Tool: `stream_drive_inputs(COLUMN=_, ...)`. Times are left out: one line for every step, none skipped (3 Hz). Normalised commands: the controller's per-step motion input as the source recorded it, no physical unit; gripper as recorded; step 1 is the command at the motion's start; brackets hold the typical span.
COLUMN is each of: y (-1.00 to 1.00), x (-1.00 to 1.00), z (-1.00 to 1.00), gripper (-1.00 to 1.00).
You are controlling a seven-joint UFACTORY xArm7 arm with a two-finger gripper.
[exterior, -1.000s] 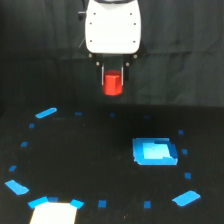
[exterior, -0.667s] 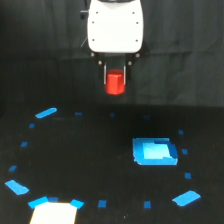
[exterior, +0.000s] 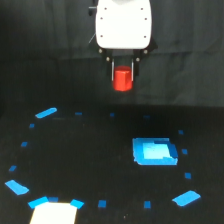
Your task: Pick up the red object from the table
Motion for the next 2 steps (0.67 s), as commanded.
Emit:
stream_drive_inputs(y=-0.08, x=0.24, z=-0.1, gripper=-1.0)
stream_drive_inputs(y=0.11, x=-0.04, z=0.1, gripper=-1.0)
